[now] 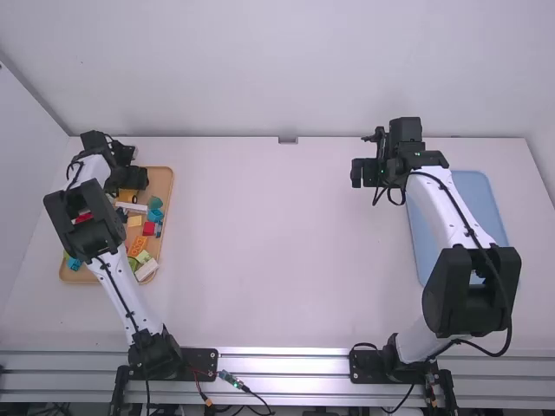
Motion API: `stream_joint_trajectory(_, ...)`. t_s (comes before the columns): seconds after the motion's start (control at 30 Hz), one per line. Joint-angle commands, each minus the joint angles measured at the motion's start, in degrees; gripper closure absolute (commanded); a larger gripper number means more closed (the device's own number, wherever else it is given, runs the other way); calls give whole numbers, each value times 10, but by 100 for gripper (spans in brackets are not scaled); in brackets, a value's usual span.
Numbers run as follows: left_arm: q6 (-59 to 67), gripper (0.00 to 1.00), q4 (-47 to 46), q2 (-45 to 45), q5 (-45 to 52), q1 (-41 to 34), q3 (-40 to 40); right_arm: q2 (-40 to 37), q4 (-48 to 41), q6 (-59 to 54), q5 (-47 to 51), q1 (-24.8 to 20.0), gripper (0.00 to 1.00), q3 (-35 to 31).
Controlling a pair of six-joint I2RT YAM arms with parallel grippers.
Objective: Assemble lego blocks to make yellow taxi
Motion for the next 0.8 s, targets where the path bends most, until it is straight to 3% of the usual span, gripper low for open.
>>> stream_joint_trajectory(0.0,-4,20,-9,9,-37,3,-19,3,-2,2,-2,0,1,14)
stream_joint_trajectory(0.47,-28,17,-29,9,-79,2,-18,3,-2,2,-1,0,1,14)
stream_joint_trajectory(0.77,-30,34,-43,9,-79,2,-18,3,-2,2,-1,0,1,14)
